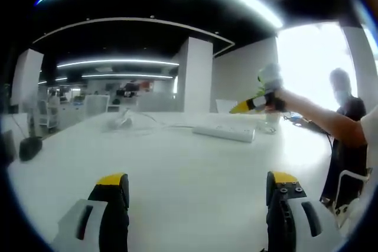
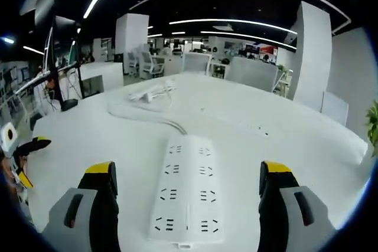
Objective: Straighten the power strip on the desk, plug the charger into it
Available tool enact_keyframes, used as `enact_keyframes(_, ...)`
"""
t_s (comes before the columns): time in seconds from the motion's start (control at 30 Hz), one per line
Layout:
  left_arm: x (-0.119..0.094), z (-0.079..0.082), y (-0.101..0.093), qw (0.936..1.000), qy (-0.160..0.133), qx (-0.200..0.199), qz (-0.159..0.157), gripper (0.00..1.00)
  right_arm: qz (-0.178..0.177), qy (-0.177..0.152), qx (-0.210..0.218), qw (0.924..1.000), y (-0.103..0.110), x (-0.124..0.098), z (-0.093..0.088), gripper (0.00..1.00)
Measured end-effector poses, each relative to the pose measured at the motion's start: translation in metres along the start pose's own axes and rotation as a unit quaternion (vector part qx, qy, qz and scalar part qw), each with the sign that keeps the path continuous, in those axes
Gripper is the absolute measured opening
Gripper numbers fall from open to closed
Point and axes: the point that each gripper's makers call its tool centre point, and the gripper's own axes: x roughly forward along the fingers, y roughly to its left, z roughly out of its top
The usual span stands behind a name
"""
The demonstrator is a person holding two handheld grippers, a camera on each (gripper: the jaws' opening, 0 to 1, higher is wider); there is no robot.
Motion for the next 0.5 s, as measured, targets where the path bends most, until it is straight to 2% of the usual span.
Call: enact_keyframes(0.5, -0.001, -0.002, 0.002, 1.0000, 0.001, -0.002, 0.001, 0.99, 0.009, 0.038, 0.000, 0.9993, -0.006, 0.016, 0.001, 1.00)
